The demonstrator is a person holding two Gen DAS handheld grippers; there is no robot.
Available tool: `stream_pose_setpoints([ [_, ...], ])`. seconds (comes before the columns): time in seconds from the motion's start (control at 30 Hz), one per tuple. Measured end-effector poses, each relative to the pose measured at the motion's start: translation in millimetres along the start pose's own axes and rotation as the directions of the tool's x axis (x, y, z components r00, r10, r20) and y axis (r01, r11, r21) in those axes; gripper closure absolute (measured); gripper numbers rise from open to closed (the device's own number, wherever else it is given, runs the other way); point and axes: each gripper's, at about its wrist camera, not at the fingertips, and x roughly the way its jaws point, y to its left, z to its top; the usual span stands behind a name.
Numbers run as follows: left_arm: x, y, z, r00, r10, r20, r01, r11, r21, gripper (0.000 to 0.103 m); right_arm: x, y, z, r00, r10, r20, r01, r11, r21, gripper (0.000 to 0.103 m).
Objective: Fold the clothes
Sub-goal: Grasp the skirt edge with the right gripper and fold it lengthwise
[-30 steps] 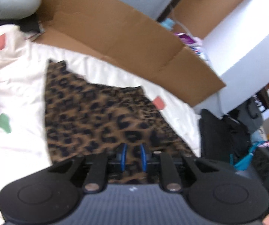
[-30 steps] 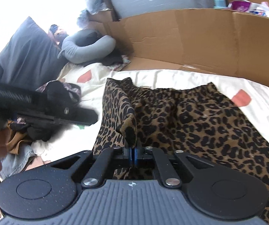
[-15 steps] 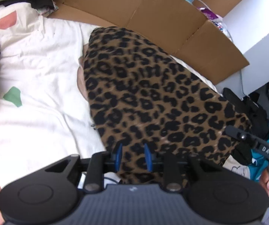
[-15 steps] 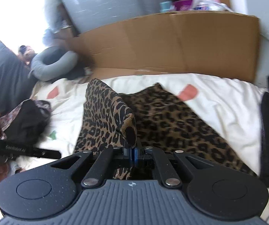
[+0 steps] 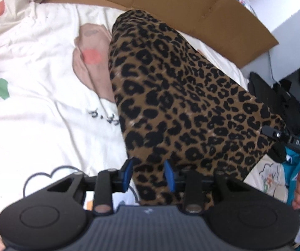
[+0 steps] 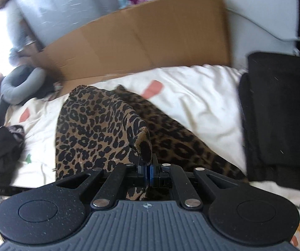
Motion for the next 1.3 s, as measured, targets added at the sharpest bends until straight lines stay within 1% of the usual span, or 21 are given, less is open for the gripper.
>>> stream_pose_setpoints([
  [0.17,4,6,-5,1.000,-0.001,-0.028,0.001,1.000,0.009,0.067,9,-38,-10,0.998,-0.050,-0.025,0.053,0.992,0.115,0.103],
  [0.27,6,11,-9,0.999,0.000,-0.052,0.001,1.000,0.018,0.067,18,-57,-18,0.998,-0.048,-0.048,0.056,0.983,0.175,0.102],
  [0.37,11,5,-14,0.997,0.006,-0.073,-0.004,0.999,0.032,0.066,24,-60,-23,0.997,-0.057,-0.055,0.067,0.978,0.198,0.097],
  [0.4,15,0,-15,0.997,0.009,-0.079,-0.006,0.999,0.037,0.065,25,-62,-25,0.996,-0.059,-0.060,0.070,0.975,0.209,0.093],
  [0.47,22,-11,-18,0.996,0.017,-0.091,-0.013,0.999,0.045,0.064,26,-63,-27,0.997,-0.058,-0.054,0.068,0.974,0.215,0.088],
  [0.53,24,-18,-22,0.994,0.022,-0.103,-0.017,0.999,0.052,0.063,26,-63,-28,0.997,-0.065,-0.047,0.073,0.974,0.215,0.077],
  [0.7,31,-21,-26,0.990,0.023,-0.137,-0.014,0.998,0.062,0.062,28,-71,-27,0.996,-0.083,-0.031,0.088,0.964,0.253,0.072],
  [0.77,35,-19,-28,0.989,0.021,-0.148,-0.013,0.998,0.056,0.063,30,-75,-28,0.996,-0.082,-0.026,0.086,0.960,0.267,0.072],
  [0.8,36,-18,-28,0.988,0.017,-0.155,-0.010,0.999,0.049,0.064,32,-76,-28,0.997,-0.075,-0.027,0.080,0.959,0.271,0.078],
  [0.83,38,-17,-28,0.987,0.012,-0.162,-0.005,0.999,0.041,0.071,32,-78,-29,0.998,-0.061,-0.030,0.067,0.957,0.282,0.096],
  [0.87,39,-17,-27,0.986,0.001,-0.169,0.005,0.999,0.033,0.079,33,-81,-29,0.998,-0.047,-0.033,0.054,0.954,0.295,0.101],
  [0.97,37,-19,-27,0.986,-0.014,-0.168,0.024,0.998,0.055,0.093,24,-77,-26,0.999,-0.043,-0.010,0.044,0.966,0.256,0.101],
  [1.07,30,-20,-26,0.987,-0.025,-0.160,0.038,0.996,0.078,0.100,15,-73,-21,0.999,-0.044,0.009,0.040,0.973,0.226,0.101],
  [1.17,22,-19,-22,0.987,-0.050,-0.150,0.063,0.995,0.080,0.101,7,-75,-20,0.999,-0.047,0.024,0.040,0.971,0.237,0.101],
  [1.3,17,-22,-21,0.987,-0.057,-0.153,0.076,0.990,0.120,0.101,4,-80,-24,0.998,-0.062,0.024,0.054,0.966,0.253,0.101],
])
